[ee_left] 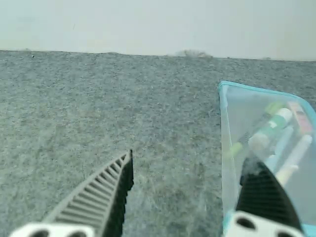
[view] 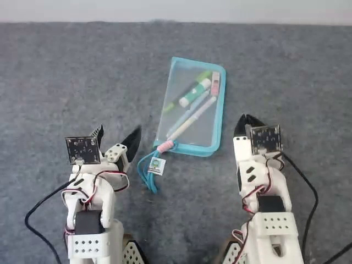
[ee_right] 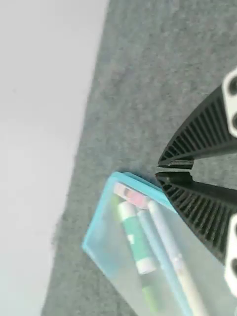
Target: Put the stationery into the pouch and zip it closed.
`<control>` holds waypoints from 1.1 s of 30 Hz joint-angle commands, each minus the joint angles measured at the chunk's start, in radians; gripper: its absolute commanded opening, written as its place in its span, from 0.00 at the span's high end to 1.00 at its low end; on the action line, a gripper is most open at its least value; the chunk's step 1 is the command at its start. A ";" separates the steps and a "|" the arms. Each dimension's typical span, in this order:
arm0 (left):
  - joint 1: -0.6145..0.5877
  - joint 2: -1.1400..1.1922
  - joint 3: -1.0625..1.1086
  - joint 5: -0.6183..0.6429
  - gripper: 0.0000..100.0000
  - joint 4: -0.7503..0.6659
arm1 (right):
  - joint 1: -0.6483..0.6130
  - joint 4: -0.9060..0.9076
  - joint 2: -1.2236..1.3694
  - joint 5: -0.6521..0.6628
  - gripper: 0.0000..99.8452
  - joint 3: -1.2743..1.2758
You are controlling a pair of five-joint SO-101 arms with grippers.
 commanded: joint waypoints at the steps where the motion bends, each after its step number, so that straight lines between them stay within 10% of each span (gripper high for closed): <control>1: -0.003 -0.020 -0.008 0.008 0.67 0.005 | 0.004 -0.054 -0.081 -0.009 0.99 0.009; 22: -0.008 -0.018 -0.008 0.008 0.67 0.018 | 0.194 0.131 -0.326 -0.005 0.99 0.064; 33: -0.006 -0.021 -0.010 0.009 0.67 0.531 | 0.300 0.717 -0.389 -0.005 0.99 0.064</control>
